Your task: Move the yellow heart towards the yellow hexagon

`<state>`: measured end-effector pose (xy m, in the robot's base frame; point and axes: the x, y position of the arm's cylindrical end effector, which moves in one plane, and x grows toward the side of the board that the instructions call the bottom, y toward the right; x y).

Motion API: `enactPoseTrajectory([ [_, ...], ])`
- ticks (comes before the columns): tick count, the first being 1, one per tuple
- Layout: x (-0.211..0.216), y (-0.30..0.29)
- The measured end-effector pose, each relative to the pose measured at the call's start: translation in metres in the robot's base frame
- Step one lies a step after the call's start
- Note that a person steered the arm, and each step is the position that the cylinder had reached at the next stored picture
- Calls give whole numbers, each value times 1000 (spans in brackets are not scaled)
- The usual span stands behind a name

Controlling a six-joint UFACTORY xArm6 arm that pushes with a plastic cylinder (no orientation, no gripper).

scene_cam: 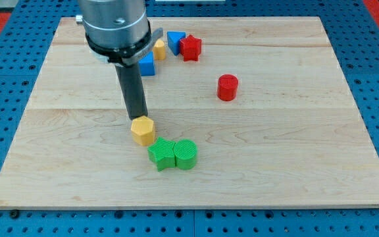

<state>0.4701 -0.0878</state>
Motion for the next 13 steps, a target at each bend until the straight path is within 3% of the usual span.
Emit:
enactPoseTrajectory([
  [2,19,6],
  [4,-6,-14],
  [5,-42,-85],
  [6,-109,-116],
  [7,-176,-114],
  [8,-203,-86],
  [11,-206,7],
  [13,-179,24],
])
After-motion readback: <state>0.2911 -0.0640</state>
